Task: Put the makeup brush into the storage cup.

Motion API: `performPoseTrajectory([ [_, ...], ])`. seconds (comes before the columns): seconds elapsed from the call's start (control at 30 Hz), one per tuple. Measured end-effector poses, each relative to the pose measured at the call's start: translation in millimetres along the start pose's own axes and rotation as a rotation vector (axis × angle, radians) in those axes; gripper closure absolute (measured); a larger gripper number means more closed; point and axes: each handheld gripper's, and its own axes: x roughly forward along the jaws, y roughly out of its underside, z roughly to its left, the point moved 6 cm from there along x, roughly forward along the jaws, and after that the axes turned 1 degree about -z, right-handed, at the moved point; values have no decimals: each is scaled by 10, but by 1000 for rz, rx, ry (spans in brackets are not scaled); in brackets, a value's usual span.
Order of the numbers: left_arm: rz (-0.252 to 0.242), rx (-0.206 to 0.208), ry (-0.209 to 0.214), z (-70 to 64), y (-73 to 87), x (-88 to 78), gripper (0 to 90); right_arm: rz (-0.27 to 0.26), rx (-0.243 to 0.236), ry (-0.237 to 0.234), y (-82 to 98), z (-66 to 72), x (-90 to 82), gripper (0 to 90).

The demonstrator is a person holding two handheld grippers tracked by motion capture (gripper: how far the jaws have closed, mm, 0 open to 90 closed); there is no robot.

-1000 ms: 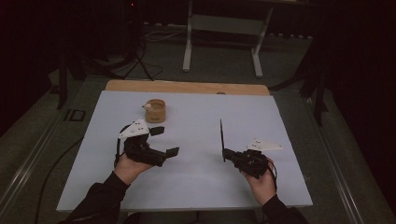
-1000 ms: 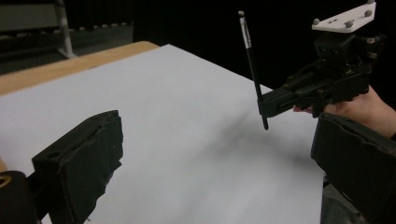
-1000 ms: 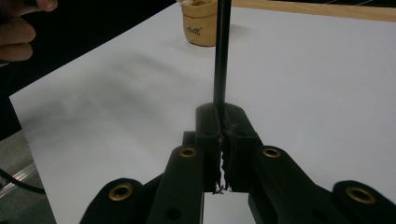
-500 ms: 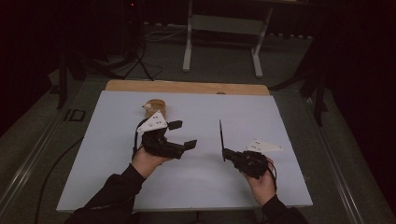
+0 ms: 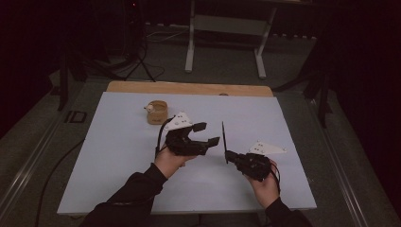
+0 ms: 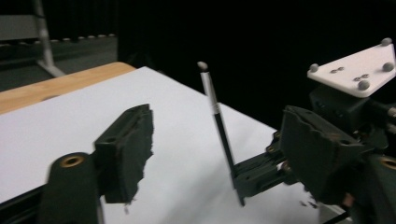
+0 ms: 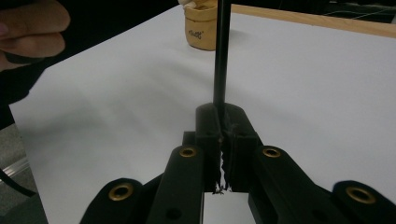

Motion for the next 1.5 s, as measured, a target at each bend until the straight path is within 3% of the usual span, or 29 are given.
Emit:
performPoseTrajectory([
  [0.17, 1, -48, 7, -20, 17, 125, 357, -1, -6, 2, -2, 2, 0, 860],
  [0.3, -3, -82, -15, -8, 14, 225, 411, 5, -9, -3, 7, 10, 13, 860],
  [0.73, 0, -172, 18, -77, 45, 418, 668, 13, -31, -9, 12, 36, 25, 860],
  [0.9, 14, -183, -18, -91, 39, 425, 717, 19, -40, -6, 23, 23, 28, 861],
  [1.03, 11, -185, -17, -107, 28, 419, 754, 18, -49, -3, 18, 29, 31, 861],
  [1.13, 17, -183, -22, -108, 29, 415, 841, 20, -65, 3, 16, 43, 27, 860],
  [1.37, 29, -157, -39, -135, 40, 419, 854, 31, -85, 10, 26, 35, 43, 860],
  [1.5, 30, -153, -43, -145, 45, 433, 857, 41, -64, 11, 24, 35, 41, 856],
])
